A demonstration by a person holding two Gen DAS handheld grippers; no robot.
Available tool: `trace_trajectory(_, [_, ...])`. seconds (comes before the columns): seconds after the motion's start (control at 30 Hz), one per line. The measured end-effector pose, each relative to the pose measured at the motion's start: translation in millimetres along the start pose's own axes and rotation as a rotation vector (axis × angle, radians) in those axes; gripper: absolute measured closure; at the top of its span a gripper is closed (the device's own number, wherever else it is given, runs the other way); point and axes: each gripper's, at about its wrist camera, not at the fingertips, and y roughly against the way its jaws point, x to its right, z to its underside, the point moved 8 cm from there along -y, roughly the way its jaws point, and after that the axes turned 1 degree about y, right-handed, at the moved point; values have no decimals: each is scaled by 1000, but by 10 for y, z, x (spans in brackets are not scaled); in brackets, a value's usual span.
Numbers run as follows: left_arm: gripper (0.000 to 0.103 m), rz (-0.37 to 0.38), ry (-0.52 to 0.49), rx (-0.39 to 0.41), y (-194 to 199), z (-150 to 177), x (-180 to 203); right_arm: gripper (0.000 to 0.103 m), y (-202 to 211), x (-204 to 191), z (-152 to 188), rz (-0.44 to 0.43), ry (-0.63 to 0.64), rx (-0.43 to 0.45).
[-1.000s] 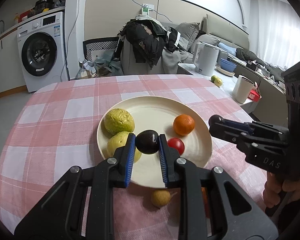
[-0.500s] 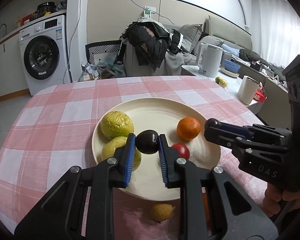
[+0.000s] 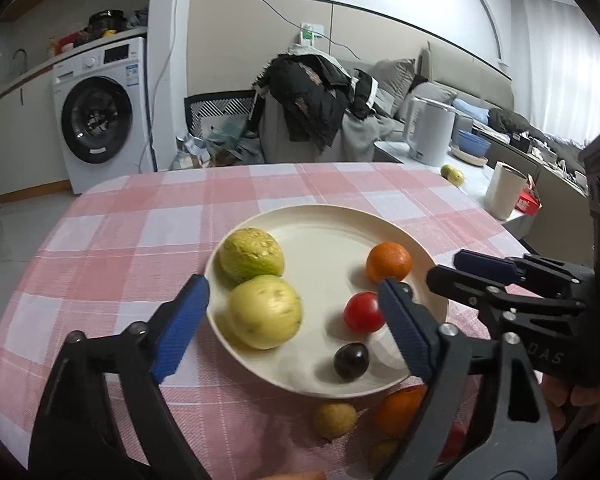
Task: Organize fruits
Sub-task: 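Open both grippers to drop the plums onto the plate, then withdraw both open grippers toward the loose fruits beside the plate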
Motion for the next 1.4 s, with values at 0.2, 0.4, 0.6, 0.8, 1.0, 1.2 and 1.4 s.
trace_trajectory(0.2, [1,-46,-29,-9,143,84,-108,22,151,-12,15,24,21,23])
trace_trajectory(0.4, [1,-43,-30,7,421,158,-183,0,340,-82,44,0,22,34])
trace_trajectory(0.6, [1,-13,-7,-6,636,276,-225,0,484,-167,134,5,56,28])
trace_trajectory(0.8, [1,-8,-17,-17,761,406,-216,0,570,-237,263,-5,81,10])
trace_trajectory(1.0, [1,-3,-48,-31,840,505,-155,0,582,-324,394,-24,105,-26])
trace_trajectory(1.2, [1,-4,-34,-36,895,560,-187,0,606,-344,432,-33,114,-36])
trace_trajectory(1.4, [1,-1,-36,-11,948,531,-179,0,599,-390,478,-38,137,-52])
